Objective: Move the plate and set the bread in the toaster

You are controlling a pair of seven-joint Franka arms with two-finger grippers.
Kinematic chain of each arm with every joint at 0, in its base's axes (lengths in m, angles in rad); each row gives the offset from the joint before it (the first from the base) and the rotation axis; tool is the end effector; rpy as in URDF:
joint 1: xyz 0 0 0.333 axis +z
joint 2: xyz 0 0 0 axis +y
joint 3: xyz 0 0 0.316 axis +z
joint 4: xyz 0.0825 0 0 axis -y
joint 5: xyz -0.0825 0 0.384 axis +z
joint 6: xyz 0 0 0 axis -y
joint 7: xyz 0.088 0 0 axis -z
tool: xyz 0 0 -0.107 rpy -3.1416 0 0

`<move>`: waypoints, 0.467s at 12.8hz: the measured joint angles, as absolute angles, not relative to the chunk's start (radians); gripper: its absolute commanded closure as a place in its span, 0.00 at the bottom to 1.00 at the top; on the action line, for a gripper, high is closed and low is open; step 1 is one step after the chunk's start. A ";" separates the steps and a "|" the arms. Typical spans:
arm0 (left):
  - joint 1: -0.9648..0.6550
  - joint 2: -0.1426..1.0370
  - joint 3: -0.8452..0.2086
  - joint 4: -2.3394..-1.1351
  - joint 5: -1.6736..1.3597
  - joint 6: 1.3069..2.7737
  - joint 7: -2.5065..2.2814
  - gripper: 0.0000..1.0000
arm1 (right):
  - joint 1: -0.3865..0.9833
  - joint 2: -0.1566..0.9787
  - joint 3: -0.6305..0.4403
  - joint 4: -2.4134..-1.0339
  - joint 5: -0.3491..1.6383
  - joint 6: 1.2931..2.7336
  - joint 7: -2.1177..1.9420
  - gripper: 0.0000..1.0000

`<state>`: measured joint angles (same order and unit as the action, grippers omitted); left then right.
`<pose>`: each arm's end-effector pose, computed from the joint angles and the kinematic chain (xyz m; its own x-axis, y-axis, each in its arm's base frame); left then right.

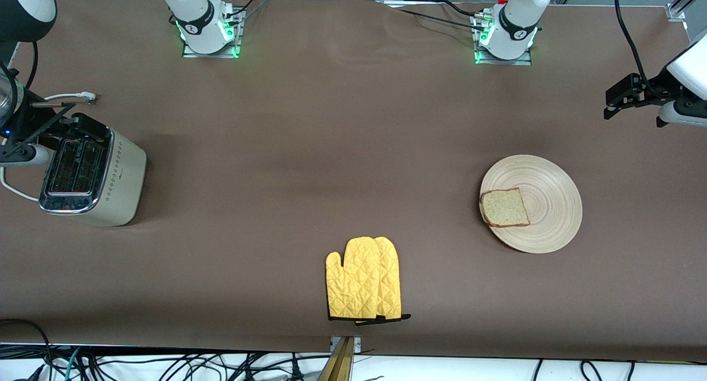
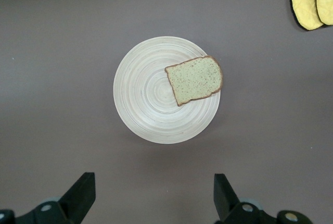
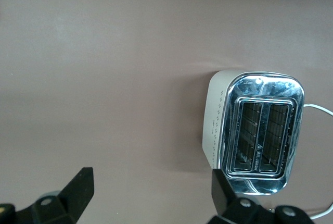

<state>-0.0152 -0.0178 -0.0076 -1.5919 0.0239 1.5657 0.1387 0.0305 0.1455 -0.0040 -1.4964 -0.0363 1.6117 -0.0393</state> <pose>0.5481 -0.0100 0.6239 0.9869 -0.1606 -0.0116 -0.1609 -0.9867 -0.0226 0.6010 0.0123 0.5792 0.9972 0.0672 -0.0316 0.0683 -0.9970 0.0356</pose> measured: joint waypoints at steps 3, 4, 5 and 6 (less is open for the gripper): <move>-0.016 -0.018 -0.013 -1.591 0.024 1.557 0.139 0.00 | 0.030 0.146 -0.004 -1.496 -0.036 1.612 -0.039 0.00; -0.016 -0.018 -0.012 -1.591 0.024 1.556 0.139 0.00 | 0.030 0.148 -0.004 -1.496 -0.036 1.612 -0.039 0.00; -0.016 -0.018 -0.012 -1.591 0.024 1.555 0.140 0.00 | 0.030 0.150 -0.004 -1.496 -0.036 1.612 -0.039 0.00; -0.016 -0.018 -0.012 -1.591 0.024 1.554 0.140 0.00 | 0.030 0.152 -0.004 -1.496 -0.036 1.612 -0.039 0.00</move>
